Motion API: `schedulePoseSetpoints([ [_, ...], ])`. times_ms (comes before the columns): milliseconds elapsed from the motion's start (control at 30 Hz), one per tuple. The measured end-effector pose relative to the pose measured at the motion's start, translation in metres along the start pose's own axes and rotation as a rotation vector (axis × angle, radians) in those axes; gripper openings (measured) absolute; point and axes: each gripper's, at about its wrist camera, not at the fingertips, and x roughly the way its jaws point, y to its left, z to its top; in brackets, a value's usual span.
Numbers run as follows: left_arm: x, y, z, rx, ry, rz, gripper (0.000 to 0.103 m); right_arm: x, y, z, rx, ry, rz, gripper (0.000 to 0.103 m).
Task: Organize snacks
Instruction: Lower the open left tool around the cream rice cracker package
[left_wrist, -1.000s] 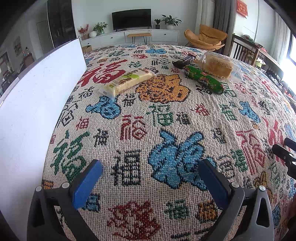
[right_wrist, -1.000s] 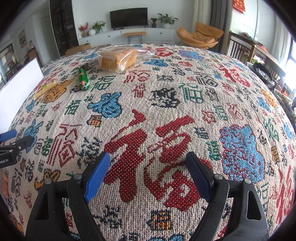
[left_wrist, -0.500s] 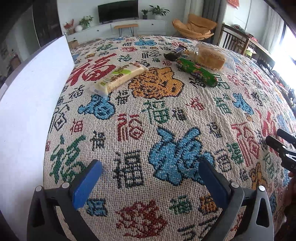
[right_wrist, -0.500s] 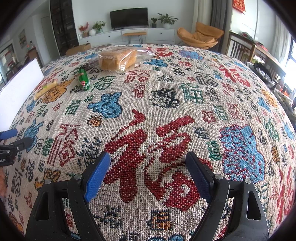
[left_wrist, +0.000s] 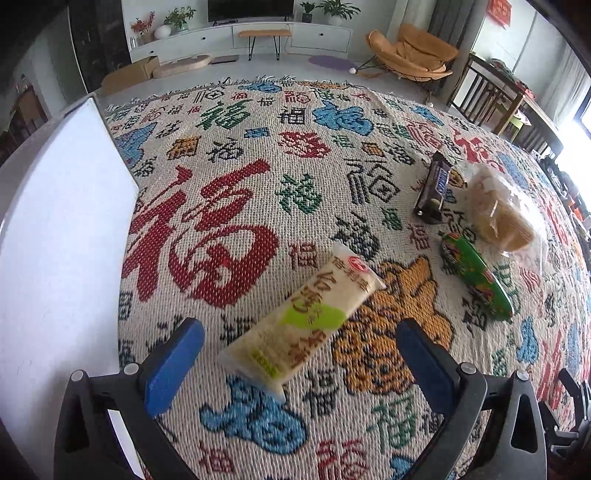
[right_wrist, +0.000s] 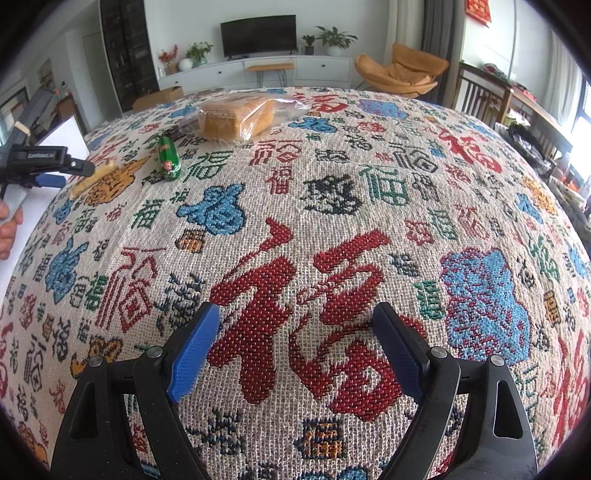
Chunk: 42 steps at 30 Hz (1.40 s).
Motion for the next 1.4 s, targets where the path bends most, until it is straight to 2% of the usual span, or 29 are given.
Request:
schedulePoseSetpoints([
  [67,0.01,0.0,0.001,0.02,0.007,0.002,0.1,0.0,0.0,0.0,0.0,0.0,-0.001,0.088],
  [133,0.01,-0.005,-0.001,0.075,-0.018,0.038,0.093,0.0,0.001,0.0,-0.001,0.0,0.0,0.089],
  [167,0.009,-0.007,-0.002,0.1,-0.029,0.053,0.084,0.0,0.002,0.0,-0.001,0.001,0.0,0.089],
  [200,0.005,-0.009,-0.005,0.119,-0.054,0.041,0.063,0.0,0.002,0.0,-0.001,0.001,0.0,0.089],
  [233,0.001,-0.01,-0.007,0.124,-0.073,0.034,0.051,0.0,0.002,0.0,-0.001,0.001,0.0,0.089],
  [267,0.0,-0.008,-0.007,0.115,-0.078,0.044,0.032,0.0,0.002,0.0,0.0,0.0,0.001,0.089],
  [367,-0.009,-0.005,-0.017,0.028,-0.074,0.017,0.029,0.0,0.002,0.0,0.0,0.001,0.0,0.089],
  [433,-0.018,-0.008,-0.034,-0.027,-0.07,0.01,0.029,0.0,0.002,0.0,0.0,0.001,0.0,0.089],
  [533,-0.036,-0.021,-0.072,-0.064,-0.059,-0.013,0.029,0.0,0.002,0.0,0.0,0.001,0.001,0.09],
  [667,-0.065,-0.043,-0.128,-0.043,-0.078,-0.03,0.029,0.0,0.001,0.0,0.0,0.001,0.001,0.09],
  [733,-0.073,-0.05,-0.147,-0.02,-0.104,-0.022,0.042,0.0,0.001,0.0,0.0,0.001,0.0,0.09],
  [800,-0.074,-0.054,-0.157,0.006,-0.123,0.013,0.085,0.001,0.002,0.0,0.0,0.001,0.0,0.09],
  [833,-0.072,-0.054,-0.159,0.019,-0.136,0.035,0.09,0.0,0.002,0.0,0.0,0.001,0.001,0.09],
  [933,-0.062,-0.05,-0.16,0.04,-0.148,0.091,0.09,0.0,0.001,0.0,0.001,0.001,0.002,0.09],
  [1133,-0.055,-0.041,-0.16,0.014,-0.179,0.118,0.103,0.001,0.005,0.0,0.001,0.0,0.004,0.09],
  [1400,-0.053,-0.04,-0.159,0.007,-0.18,0.108,0.103,0.002,0.005,0.0,0.0,0.001,0.005,0.09],
])
